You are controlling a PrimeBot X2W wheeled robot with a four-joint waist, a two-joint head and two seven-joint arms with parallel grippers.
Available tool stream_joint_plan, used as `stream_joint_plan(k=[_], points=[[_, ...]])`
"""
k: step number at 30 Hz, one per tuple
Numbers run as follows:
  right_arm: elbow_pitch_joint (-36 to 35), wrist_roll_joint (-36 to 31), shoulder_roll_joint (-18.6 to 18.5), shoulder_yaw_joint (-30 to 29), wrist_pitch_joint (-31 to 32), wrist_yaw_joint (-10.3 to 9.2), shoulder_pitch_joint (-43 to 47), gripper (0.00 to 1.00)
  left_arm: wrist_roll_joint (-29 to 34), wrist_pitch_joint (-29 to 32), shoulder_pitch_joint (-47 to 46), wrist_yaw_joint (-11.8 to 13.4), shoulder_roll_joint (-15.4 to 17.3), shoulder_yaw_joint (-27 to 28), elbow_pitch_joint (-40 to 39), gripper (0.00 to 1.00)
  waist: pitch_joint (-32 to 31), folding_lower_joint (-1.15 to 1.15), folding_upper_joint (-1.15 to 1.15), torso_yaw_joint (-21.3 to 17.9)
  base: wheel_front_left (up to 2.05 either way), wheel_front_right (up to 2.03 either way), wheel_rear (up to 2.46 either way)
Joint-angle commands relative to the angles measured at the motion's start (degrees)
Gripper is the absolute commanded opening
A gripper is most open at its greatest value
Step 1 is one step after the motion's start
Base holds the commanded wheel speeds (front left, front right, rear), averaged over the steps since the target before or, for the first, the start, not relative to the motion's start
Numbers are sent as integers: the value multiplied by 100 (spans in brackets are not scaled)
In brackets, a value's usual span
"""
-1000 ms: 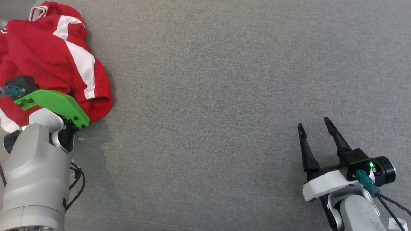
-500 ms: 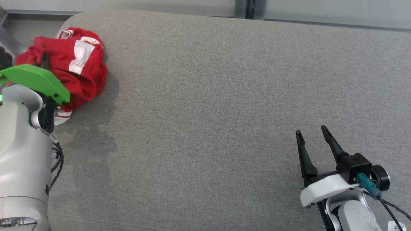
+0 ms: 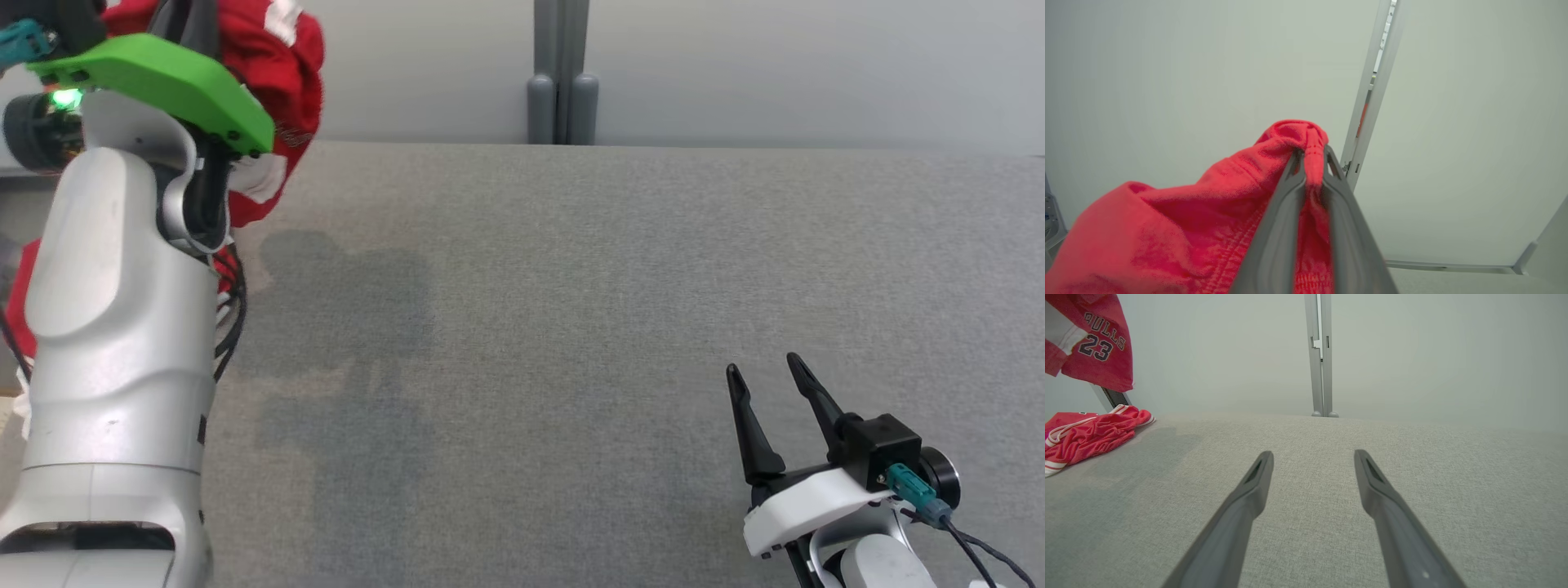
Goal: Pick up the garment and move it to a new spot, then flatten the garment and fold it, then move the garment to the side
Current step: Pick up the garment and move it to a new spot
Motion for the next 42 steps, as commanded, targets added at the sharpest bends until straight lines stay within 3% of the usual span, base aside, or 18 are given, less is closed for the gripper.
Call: stream_joint_plan(k=[1, 7, 15, 20, 25, 26, 27, 37, 42], points=[[-6, 18, -23, 12, -19, -10, -6, 100, -68, 43, -57, -33, -115, -43, -161, 0, -104, 0, 0, -603, 0, 0, 0], [-64, -35, -20, 69, -19, -9, -176, 100, -352, 231, 223, -92, -452, -522, -786, 0, 165, 0, 0, -1364, 0, 0, 0], [-135, 10, -14, 21, -19, -9, -314, 100, -742, 372, 876, -68, -502, -1788, -1118, 0, 587, 0, 0, -2200, 0, 0, 0], [-198, 75, -14, -15, -19, -9, -375, 100, -615, 356, 1296, 60, -495, -2463, -629, 0, 802, 0, 0, -2488, 0, 0, 0], [-221, 77, -15, -114, -19, -9, -352, 100, -424, 213, 1466, 141, -427, -2684, 89, 0, 870, 0, 0, -2451, 0, 0, 0], [-219, 68, -16, -150, -19, -9, -334, 100, -389, 134, 1472, 182, -417, -2685, 202, 23, 861, 0, 0, -2398, 0, 0, 0], [-216, 57, -14, -181, -19, -9, -323, 100, -373, 49, 1479, 227, -412, -2677, 270, 100, 848, 0, 0, -2344, 0, 0, 0], [-243, -95, -18, -628, -20, -9, -102, 100, -671, -1293, 1886, 334, -380, -2226, 298, 100, 396, 0, 0, -1490, 0, 0, 0], [-289, -163, -19, -942, -19, -9, 49, 100, -693, -1516, 2324, 367, -246, -1884, -109, 100, 153, 0, 0, -1059, 0, 0, 0]])
